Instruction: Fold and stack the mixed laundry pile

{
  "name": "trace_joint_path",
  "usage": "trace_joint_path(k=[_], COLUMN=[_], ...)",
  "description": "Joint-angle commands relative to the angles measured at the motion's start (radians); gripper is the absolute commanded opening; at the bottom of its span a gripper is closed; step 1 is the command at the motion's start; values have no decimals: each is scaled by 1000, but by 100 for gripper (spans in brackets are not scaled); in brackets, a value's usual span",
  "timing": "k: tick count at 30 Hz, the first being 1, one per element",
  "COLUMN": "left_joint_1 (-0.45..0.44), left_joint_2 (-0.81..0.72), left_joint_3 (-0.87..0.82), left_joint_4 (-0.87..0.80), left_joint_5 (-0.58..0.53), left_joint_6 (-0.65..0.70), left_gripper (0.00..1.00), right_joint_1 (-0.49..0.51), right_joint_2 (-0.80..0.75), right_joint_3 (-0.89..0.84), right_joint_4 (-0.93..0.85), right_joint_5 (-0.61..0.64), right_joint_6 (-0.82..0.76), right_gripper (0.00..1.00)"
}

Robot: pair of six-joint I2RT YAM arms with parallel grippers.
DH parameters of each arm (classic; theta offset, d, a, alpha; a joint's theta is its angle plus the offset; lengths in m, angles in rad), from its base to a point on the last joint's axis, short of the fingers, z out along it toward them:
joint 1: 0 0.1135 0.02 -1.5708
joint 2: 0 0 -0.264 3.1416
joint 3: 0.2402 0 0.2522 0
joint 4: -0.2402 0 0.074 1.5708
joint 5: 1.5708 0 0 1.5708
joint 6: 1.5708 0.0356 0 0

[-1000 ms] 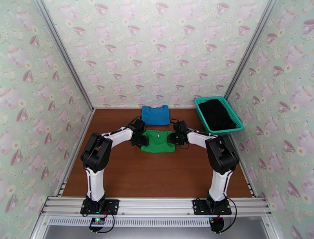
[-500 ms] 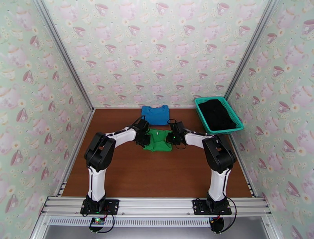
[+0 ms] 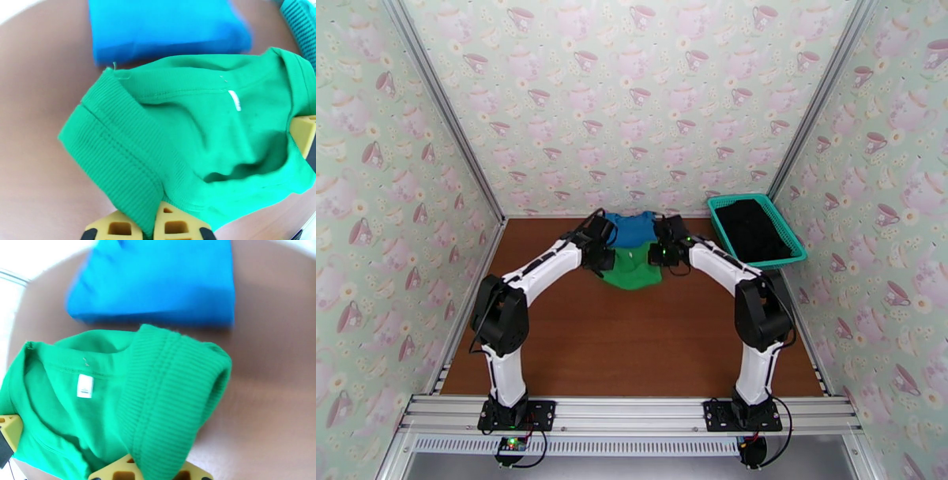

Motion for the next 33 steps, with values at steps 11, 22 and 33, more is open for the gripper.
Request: trace_joint_path(k=[11, 22, 33], left_joint_1=[76, 145, 159], left_joint_2=[342, 638, 631], left_joint_3=[481, 634, 690], left_joint_4=[99, 189, 177], left_joint_5=[-144, -123, -103], left_joint_6=[225, 237, 274], left_gripper=[0, 2, 100], right_joint_1=[-81, -101, -131], right_joint_2=[565, 830, 666], right_joint_3=[823, 1001, 910], right_joint_4=[-155, -59, -12], right_joint_5=[-6, 28, 24], right_joint_6=[-104, -45, -41], right_gripper=[0, 18, 57])
